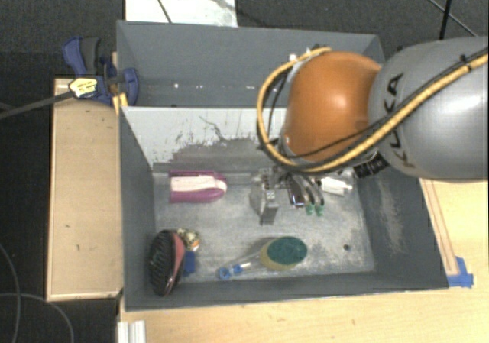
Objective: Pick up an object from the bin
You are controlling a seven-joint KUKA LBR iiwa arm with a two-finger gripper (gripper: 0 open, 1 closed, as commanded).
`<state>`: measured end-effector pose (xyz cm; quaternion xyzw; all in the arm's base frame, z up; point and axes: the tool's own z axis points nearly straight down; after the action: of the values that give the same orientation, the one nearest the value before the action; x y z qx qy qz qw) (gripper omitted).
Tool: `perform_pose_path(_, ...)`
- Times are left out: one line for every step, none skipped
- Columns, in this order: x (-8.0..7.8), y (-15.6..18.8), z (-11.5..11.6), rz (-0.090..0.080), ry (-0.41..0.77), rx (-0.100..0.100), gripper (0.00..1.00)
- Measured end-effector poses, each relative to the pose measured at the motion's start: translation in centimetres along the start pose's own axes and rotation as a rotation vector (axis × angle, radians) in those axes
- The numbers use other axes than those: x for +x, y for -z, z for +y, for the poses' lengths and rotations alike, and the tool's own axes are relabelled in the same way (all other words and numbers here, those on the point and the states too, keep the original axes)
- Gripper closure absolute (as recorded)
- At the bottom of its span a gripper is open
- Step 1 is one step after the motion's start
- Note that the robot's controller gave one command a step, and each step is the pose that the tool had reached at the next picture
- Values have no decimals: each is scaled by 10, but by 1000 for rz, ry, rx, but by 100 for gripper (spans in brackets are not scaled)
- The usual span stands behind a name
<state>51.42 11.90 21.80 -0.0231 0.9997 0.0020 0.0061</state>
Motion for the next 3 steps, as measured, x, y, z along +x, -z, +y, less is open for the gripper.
perform_pose_path(2,-4,-2,9,-1,3,0)
perform_pose_path(23,-117,-67,18,226,2,0)
perform_pose_path(37,-143,-63,-6,258,4,0)
